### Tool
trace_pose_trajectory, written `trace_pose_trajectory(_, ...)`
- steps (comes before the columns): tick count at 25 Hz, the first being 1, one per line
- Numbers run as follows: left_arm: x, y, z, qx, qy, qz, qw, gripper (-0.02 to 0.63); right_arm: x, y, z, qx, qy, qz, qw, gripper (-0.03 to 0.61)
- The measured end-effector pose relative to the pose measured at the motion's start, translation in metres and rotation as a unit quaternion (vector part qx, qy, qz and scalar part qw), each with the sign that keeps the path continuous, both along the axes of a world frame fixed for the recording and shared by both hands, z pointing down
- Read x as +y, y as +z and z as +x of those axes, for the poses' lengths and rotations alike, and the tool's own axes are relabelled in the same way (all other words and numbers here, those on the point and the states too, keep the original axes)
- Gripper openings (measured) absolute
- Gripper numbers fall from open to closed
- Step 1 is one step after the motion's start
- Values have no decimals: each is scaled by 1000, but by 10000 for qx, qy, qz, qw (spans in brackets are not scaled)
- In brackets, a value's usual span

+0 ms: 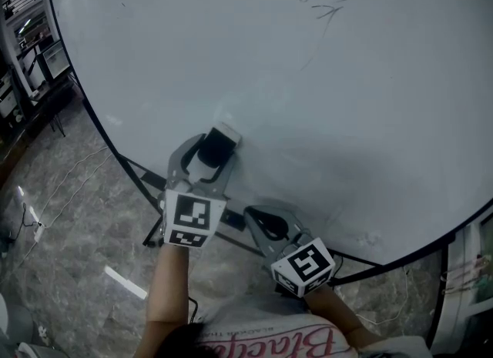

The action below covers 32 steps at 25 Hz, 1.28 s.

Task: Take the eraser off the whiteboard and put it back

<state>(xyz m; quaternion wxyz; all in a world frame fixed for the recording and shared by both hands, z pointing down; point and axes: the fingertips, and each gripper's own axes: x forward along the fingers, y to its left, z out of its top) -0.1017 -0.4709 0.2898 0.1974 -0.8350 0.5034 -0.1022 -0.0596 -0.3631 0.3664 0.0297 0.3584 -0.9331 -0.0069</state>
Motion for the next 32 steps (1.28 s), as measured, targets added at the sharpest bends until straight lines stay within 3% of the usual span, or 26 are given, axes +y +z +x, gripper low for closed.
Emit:
trace_pose_trajectory(5, 5, 5, -4, -39, -196, 23, 9998, 259, 8, 1, 3, -13, 59, -25, 10000, 2)
trace_pose_trajectory(10, 25, 16, -12, 291, -222, -180, 9992, 254, 22, 6, 1, 22, 63, -38, 10000, 2)
trace_pose_trajectory(17, 63, 35, -23, 823, -328, -349, 9955, 163, 42, 10, -6, 107, -24, -9, 9999, 0)
trace_pose_trajectory(22, 91, 50, -17, 1182, -230, -426, 9918, 8, 51, 8, -7, 139, -22, 76, 9999, 0)
trace_pose_trajectory(27, 116, 67, -5, 1310, -44, -568, 9897, 0, 57, 5, -9, 126, -63, 182, 9997, 0)
trace_pose_trajectory(32, 141, 80, -5, 1720, 93, -701, 9826, 0, 62, 5, -11, 200, -85, 238, 9995, 0)
